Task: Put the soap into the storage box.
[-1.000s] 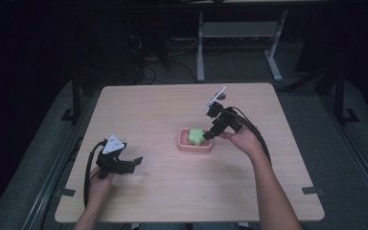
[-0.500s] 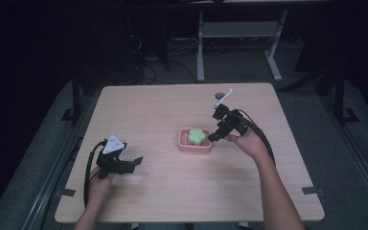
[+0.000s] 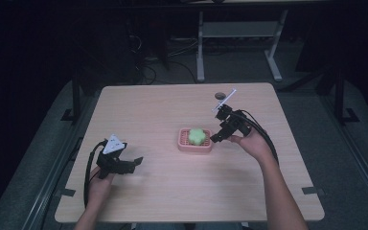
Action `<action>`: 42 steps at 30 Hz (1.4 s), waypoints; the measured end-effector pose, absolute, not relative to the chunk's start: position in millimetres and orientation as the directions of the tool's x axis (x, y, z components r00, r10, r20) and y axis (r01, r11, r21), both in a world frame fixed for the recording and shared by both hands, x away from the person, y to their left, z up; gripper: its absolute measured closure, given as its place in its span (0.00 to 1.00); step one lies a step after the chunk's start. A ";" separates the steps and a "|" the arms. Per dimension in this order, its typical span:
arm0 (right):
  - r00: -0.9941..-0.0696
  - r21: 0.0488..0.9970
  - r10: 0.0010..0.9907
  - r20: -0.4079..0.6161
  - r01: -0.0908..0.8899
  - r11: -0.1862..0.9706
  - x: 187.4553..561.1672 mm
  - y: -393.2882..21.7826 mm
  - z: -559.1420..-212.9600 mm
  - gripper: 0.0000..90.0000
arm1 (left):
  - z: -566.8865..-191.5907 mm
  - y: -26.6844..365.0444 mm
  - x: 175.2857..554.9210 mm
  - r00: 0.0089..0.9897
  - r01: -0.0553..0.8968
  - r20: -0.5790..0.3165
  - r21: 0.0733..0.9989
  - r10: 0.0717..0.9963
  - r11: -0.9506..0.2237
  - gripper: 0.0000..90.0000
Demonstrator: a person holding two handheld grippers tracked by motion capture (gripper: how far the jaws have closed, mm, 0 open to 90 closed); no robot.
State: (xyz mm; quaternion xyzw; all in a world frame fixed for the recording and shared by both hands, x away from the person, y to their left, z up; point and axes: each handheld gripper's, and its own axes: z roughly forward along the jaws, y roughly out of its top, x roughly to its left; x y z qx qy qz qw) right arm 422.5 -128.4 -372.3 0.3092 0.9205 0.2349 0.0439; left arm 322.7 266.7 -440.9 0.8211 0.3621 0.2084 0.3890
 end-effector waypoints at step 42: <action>-0.769 0.464 0.633 0.085 0.593 0.658 398.5 -168.1 -379.8 0.28 | -441.6 265.6 322.8 0.653 0.429 0.063 0.790 0.754 -0.438 0.16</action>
